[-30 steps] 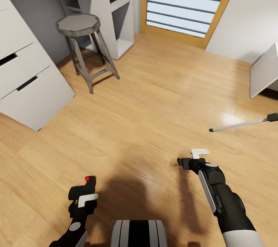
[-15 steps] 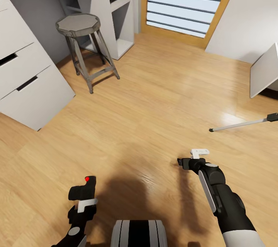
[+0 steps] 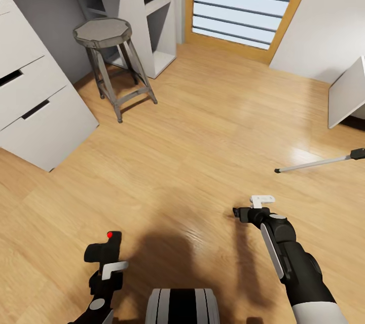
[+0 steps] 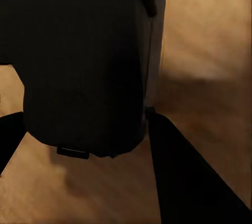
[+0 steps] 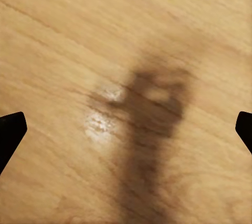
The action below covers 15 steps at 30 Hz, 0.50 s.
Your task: Attach the digital camera to the camera tripod in the bedroom.
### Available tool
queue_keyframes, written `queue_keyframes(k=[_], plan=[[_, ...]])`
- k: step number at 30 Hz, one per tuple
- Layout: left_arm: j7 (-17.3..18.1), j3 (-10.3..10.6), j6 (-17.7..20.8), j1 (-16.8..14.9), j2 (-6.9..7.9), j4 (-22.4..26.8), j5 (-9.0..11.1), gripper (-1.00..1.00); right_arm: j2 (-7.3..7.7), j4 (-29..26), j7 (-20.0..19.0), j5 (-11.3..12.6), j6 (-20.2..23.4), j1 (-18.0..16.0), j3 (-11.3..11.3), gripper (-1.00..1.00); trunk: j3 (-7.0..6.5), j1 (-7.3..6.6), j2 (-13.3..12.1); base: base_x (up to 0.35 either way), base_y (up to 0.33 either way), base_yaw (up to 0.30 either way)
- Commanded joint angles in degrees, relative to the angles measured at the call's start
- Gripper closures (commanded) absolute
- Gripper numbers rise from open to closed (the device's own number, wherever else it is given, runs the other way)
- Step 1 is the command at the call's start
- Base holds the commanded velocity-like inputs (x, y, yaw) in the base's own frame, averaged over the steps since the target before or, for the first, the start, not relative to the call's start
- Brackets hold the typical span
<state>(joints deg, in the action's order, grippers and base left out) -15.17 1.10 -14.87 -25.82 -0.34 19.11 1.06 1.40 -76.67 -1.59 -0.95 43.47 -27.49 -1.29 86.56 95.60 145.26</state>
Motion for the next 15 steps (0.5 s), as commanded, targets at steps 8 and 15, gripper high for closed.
queue_keyframes(k=[8,15], plan=[[-0.3,0.3,-0.5,0.0,-0.01,0.0,-0.3,1.00,0.01,-0.1,-0.2,-0.1,0.2,0.0,0.0,-1.00,0.03,-0.01,0.0,0.000,0.000,0.000],[-0.3,0.2,-0.7,0.0,-0.01,0.2,-0.3,1.00,0.01,-0.1,-0.2,-0.1,0.3,0.0,0.0,-1.00,0.03,-0.01,0.0,0.000,0.000,0.000]])
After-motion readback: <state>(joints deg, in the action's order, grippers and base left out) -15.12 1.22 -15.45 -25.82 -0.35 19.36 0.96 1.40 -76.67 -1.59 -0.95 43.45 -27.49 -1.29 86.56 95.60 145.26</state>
